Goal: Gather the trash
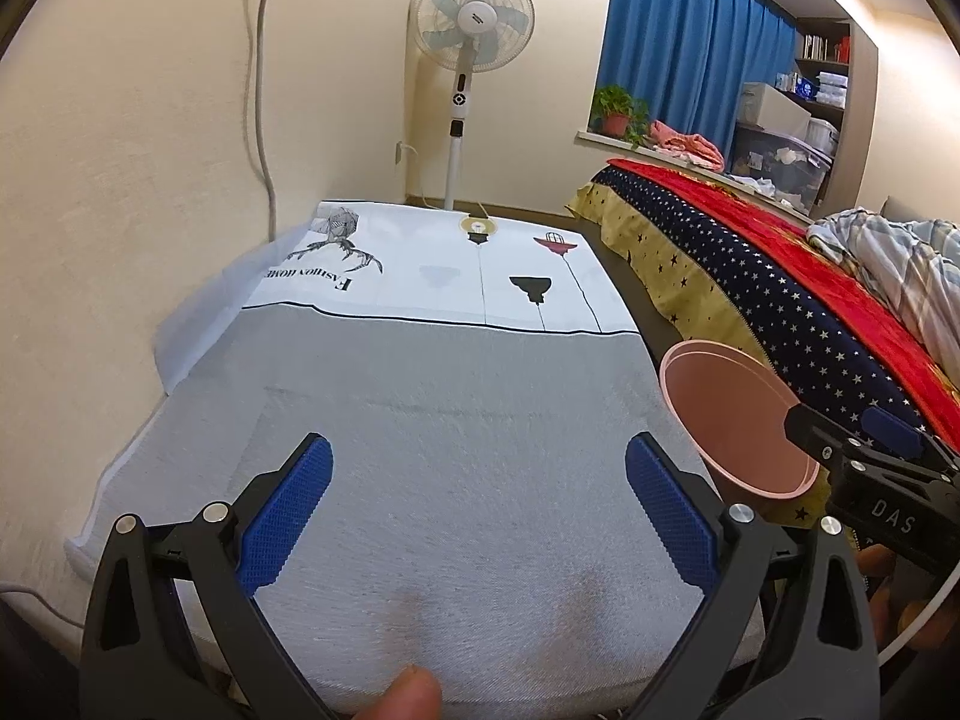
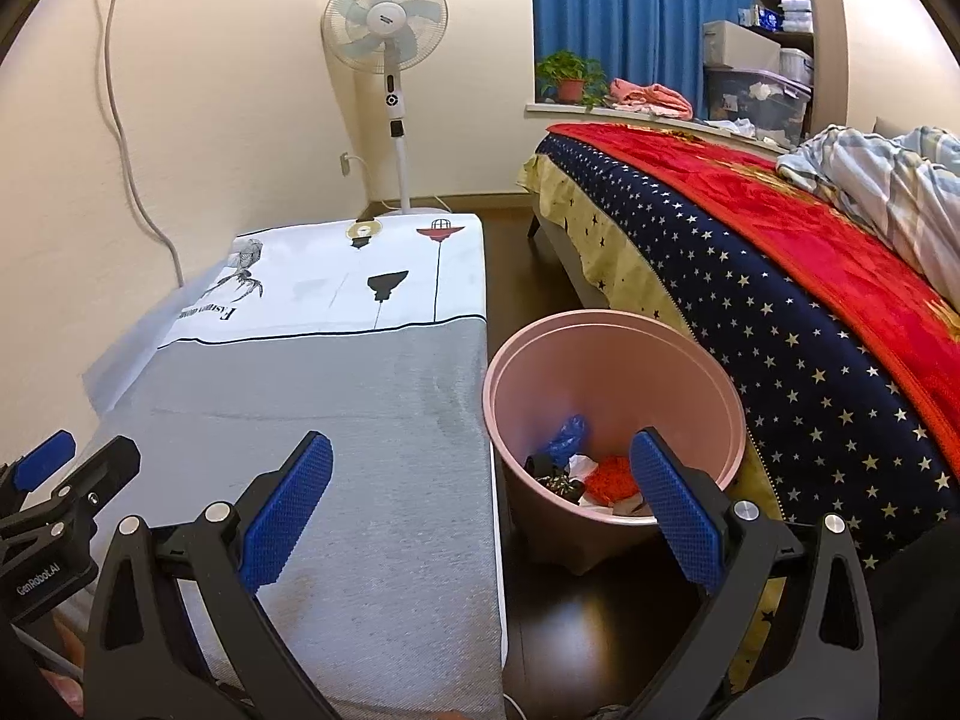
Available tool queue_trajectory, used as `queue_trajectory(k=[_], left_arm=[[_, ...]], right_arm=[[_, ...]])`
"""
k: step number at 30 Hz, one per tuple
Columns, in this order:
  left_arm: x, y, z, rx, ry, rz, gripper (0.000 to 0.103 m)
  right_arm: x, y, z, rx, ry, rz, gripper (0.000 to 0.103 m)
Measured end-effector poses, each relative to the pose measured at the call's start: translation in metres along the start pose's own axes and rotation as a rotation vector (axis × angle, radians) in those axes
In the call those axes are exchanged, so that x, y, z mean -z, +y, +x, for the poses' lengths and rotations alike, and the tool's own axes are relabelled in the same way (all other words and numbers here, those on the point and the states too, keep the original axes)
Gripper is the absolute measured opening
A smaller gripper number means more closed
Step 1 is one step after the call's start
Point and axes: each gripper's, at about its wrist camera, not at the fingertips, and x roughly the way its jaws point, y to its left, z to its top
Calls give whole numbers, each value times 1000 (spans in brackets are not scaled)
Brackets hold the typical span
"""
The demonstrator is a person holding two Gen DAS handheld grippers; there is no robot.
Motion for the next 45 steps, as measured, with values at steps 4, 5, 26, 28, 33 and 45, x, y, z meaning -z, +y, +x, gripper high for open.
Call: queue_trajectory(k=[4, 5, 26, 28, 33, 45], left_arm=[[1, -2, 1, -1, 3, 1, 95], [1, -2, 1, -1, 3, 0, 95], [3, -2, 3, -11, -10, -4, 95], [3, -2, 3, -11, -10, -5, 95], [3, -2, 2, -9, -8, -10, 95], [2, -3, 2, -11, -7, -11, 95]], right_arm=[[1, 1, 0, 1, -4, -7, 98], [0, 1, 1, 1, -4, -7, 98], [0, 5, -2, 4, -19, -24, 98], [0, 5, -2, 5, -21, -26, 98], [1, 5, -3, 4, -21, -25, 98], [1, 5, -2, 4, -21, -26, 98]])
